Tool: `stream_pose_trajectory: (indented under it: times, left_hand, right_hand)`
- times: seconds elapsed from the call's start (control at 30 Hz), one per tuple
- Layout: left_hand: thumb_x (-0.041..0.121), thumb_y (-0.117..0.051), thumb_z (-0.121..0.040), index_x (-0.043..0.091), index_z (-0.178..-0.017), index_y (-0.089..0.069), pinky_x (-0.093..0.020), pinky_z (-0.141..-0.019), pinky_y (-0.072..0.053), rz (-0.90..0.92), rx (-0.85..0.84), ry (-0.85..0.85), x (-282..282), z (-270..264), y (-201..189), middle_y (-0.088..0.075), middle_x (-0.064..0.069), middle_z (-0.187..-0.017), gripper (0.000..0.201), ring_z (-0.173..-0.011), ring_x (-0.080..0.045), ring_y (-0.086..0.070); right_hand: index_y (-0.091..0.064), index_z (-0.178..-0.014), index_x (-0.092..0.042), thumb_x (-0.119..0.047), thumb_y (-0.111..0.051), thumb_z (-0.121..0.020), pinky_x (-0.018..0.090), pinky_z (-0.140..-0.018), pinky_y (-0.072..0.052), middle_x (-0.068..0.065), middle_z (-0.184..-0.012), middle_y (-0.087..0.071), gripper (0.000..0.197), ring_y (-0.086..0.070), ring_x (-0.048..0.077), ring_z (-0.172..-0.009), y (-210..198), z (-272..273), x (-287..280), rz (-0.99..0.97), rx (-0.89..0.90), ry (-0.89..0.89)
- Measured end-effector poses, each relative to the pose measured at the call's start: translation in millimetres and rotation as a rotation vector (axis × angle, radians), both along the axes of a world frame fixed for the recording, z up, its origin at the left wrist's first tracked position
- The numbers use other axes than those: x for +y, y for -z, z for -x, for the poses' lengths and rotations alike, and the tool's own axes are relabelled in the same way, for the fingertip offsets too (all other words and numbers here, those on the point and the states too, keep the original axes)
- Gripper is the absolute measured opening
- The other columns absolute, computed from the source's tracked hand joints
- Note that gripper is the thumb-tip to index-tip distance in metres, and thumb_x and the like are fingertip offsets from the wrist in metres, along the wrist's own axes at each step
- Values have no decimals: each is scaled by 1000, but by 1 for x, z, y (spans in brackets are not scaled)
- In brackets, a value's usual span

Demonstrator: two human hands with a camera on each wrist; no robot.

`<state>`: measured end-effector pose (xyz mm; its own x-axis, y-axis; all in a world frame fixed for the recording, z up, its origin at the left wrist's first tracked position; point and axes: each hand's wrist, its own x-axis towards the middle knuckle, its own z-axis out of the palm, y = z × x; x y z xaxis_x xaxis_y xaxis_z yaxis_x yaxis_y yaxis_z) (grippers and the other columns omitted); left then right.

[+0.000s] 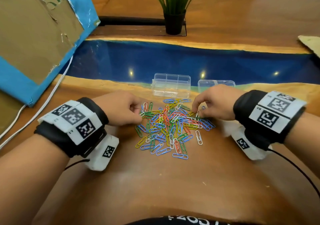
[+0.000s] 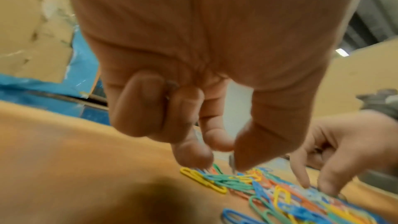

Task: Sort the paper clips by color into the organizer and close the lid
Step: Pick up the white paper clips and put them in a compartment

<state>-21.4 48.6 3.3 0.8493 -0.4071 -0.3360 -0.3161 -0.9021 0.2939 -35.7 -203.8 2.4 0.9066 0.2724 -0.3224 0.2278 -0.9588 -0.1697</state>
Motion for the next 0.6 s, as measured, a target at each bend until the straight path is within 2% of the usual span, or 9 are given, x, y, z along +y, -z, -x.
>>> stream_pose_trajectory:
  times: [0.1, 0.17, 0.27, 0.33, 0.4, 0.47, 0.53, 0.6]
  left_hand:
    - [16, -66, -75, 16, -66, -55, -27, -60, -38, 91, 68, -57, 6, -1, 2, -56, 1, -62, 15, -60, -16, -47]
    - [11, -67, -76, 14, -69, -58, -26, -63, -39, 176, 125, -97, 10, -2, 4, -61, -4, -67, 12, -61, -15, -49]
    - [6, -67, -80, 16, -79, -60, -25, -65, -40, 273, 190, -139, 17, -6, 8, -62, -5, -73, 13, -65, -15, -52]
    - [5, -65, -82, 21, -91, -62, -21, -61, -40, 334, 231, -160, 20, -9, 10, -59, 0, -70, 18, -60, -10, -49]
    - [6, -57, -85, 23, -96, -65, -16, -49, -35, 376, 255, -196, 19, -12, 10, -51, 3, -61, 21, -46, -6, -42]
    - [0, -41, -88, 16, -84, -64, -17, -40, -26, 443, 310, -286, 14, -14, 11, -41, 2, -53, 28, -39, -9, -31]
    - [-3, -31, -85, 12, -68, -53, -15, -40, -20, 524, 368, -393, 8, -17, 13, -36, 1, -51, 32, -37, -9, -27]
    - [0, -27, -84, 14, -63, -40, -14, -38, -19, 581, 436, -480, 3, -19, 16, -33, 1, -50, 28, -34, -9, -27]
  right_hand:
    - [-67, -100, -36, -33, -62, -86, 20, -54, -32, -13, -61, -44, 16, -42, 4, -60, -1, -1, 4, 51, -37, -71]
    - [-65, -101, -37, -36, -60, -85, 21, -62, -34, -13, -64, -43, 16, -45, 12, -69, -1, 0, 5, 100, -88, -119]
    - [-64, -104, -40, -38, -58, -86, 23, -65, -34, -11, -73, -44, 19, -48, 15, -80, -1, 2, 8, 167, -107, -174]
    - [-64, -105, -40, -42, -57, -87, 24, -68, -36, -8, -82, -44, 20, -56, 19, -90, -3, 3, 9, 194, -99, -172]
    - [-65, -103, -38, -43, -56, -87, 25, -70, -38, -7, -86, -44, 19, -58, 21, -98, -5, 3, 8, 217, -99, -174]
    - [-63, -97, -36, -41, -53, -89, 24, -68, -38, -9, -80, -43, 14, -56, 20, -90, -5, 3, 8, 234, -85, -192]
    - [-57, -86, -33, -38, -53, -87, 22, -62, -35, -11, -73, -44, 7, -50, 17, -80, -4, 3, 9, 232, -61, -213]
    - [-54, -77, -29, -35, -55, -83, 22, -60, -36, -11, -69, -48, 8, -49, 14, -75, -3, 0, 8, 210, -15, -209]
